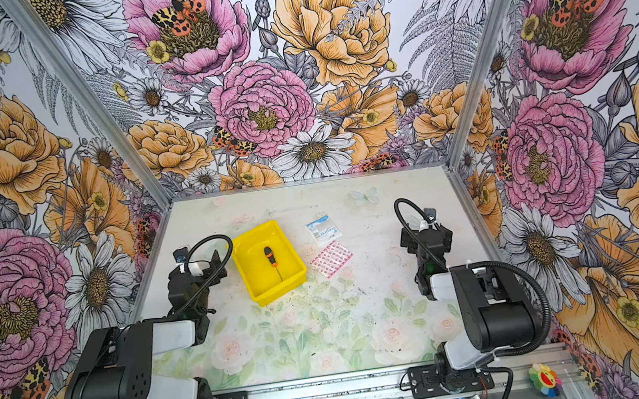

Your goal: Put the screwdriver in the bin

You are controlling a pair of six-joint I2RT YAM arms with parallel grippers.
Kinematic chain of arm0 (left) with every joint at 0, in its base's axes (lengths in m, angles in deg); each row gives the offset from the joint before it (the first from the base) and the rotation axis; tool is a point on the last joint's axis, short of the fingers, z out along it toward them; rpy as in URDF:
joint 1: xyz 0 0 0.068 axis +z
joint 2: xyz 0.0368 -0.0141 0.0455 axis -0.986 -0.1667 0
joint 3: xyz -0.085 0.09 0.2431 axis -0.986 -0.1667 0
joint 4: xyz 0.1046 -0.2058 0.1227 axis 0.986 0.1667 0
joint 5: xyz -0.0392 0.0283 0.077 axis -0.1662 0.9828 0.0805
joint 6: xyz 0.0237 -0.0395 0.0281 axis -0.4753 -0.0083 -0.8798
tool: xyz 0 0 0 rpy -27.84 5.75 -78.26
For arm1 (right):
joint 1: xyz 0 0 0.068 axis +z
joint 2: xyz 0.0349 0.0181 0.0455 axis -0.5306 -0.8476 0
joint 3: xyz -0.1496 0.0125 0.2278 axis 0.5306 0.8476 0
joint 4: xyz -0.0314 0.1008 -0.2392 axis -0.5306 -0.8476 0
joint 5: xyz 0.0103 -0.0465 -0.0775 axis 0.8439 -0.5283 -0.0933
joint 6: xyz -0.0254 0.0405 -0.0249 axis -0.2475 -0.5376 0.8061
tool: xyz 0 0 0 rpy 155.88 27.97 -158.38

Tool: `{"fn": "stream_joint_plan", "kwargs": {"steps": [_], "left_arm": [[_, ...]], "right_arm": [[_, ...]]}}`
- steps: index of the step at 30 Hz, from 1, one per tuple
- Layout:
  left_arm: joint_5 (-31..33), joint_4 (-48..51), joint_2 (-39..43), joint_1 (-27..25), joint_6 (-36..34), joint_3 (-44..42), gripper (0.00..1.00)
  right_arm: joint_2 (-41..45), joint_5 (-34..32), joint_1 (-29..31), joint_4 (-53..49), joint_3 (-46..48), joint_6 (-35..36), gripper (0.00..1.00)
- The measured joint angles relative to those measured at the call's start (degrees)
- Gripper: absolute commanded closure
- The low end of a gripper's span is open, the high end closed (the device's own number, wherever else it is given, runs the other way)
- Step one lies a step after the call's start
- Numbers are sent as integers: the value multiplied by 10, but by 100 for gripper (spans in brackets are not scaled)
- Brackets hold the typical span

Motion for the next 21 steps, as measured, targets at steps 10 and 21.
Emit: {"fn": "stream_joint_plan", "kwargs": {"steps": [10,21], "left_arm": [[3,-34,-48,6,3,9,1],[4,-10,-48,0,-4,41,1]], "right_arm": [[-1,7,0,12,0,5,0],[-1,7,0,17,0,7,1]]}}
